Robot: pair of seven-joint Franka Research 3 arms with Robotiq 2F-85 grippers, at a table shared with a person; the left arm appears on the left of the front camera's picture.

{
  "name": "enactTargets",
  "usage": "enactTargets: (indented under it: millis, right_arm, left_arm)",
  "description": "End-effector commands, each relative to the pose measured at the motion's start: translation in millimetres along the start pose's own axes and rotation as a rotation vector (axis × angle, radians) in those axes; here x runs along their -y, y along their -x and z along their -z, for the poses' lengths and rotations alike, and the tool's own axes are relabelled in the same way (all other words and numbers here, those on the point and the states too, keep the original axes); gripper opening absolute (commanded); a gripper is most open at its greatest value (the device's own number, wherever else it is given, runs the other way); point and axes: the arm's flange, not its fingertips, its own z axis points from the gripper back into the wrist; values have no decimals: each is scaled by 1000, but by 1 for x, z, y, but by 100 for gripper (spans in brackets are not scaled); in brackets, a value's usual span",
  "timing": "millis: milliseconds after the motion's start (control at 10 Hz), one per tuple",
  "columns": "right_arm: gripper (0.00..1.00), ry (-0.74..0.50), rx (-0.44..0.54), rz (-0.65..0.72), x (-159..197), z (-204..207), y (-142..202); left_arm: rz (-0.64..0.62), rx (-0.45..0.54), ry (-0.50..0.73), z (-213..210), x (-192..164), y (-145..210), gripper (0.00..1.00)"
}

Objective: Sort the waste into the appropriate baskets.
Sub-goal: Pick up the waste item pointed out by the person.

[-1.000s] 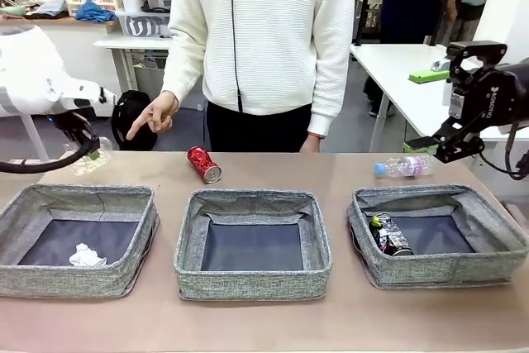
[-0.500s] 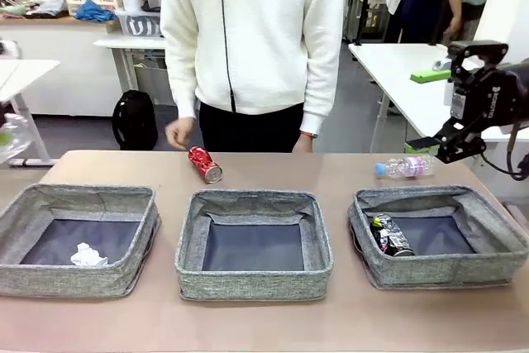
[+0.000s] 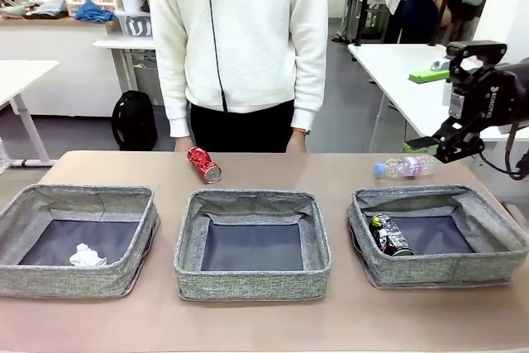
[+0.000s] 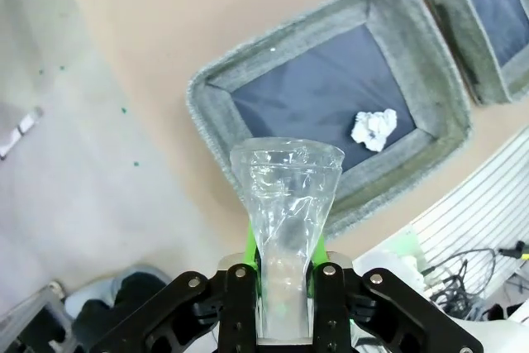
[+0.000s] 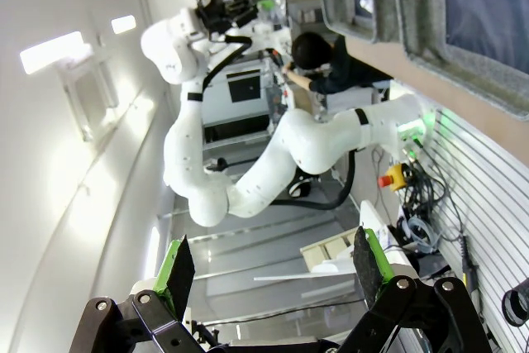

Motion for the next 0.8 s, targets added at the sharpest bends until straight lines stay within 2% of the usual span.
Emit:
enactTargets:
  millis: [0,100,200,300,500,700]
  right_arm:
    - [100,-22,1,-6,-2,1,0]
    - [100,-22,1,-6,-2,1,0]
    - [100,-22,1,-6,-2,1,0]
    - [100,-22,1,-6,-2,1,0]
    - [100,-22,1,-6,-2,1,0]
    - [100,-22,1,-6,-2,1,0]
  left_arm:
    - [32,12,12,0,7,5,24]
    - [35,2,60,6,51,-10,24]
    - [42,48,58,-11,104,-34,24]
    - [-144,111,88,-32,170,-60,24]
    - [-171,85,56,-51,278,-82,24]
    - [-281,69,80,-62,344,-105,24]
